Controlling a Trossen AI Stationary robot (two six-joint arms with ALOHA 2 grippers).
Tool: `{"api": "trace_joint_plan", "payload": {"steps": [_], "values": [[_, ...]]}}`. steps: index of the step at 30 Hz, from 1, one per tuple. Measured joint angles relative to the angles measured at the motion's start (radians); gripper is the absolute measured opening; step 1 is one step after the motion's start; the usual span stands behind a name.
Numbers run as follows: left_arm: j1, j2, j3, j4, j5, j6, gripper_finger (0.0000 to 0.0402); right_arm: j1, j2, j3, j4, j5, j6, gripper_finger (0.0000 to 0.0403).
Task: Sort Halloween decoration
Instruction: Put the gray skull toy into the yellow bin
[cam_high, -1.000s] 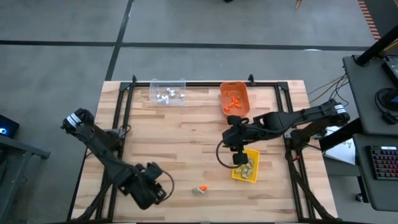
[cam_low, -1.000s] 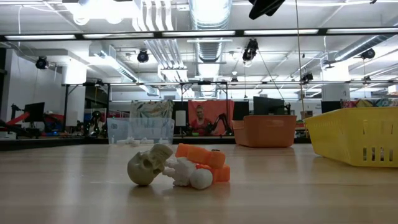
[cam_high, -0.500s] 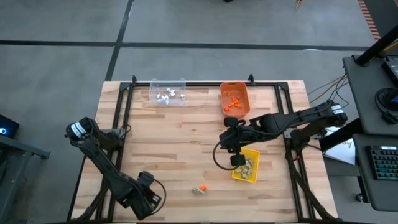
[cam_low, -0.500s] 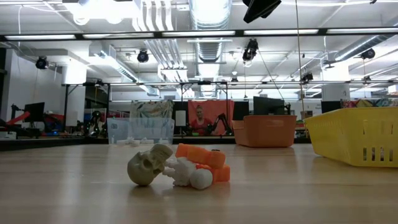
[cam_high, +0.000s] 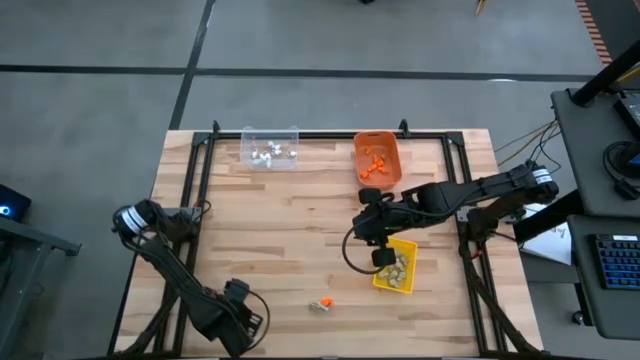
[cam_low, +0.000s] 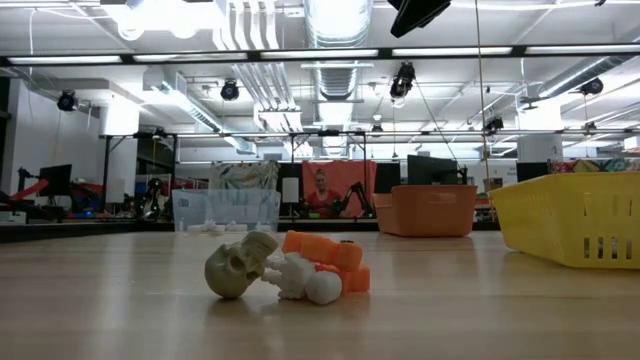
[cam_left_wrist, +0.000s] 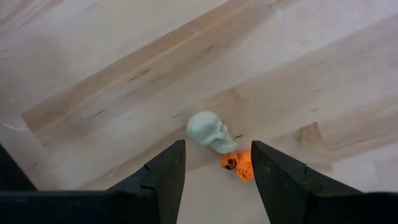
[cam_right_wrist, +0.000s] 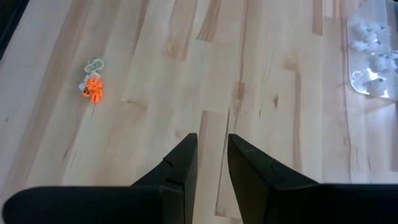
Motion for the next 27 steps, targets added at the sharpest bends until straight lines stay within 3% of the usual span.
{"api": "trace_joint_plan", "payload": {"steps": [21,27], "values": [[0.0,0.106,0.004,0.003,-0.01,-0.034,0.0164,0.0,0.0,-0.009,0.001,0.0,-0.007,0.0079],[0.0,0.106,0.004,0.006,-0.012,-0.034,0.0145,0.0,0.0,-0.02,0.003,-0.001,0.007,0.0079]]}}
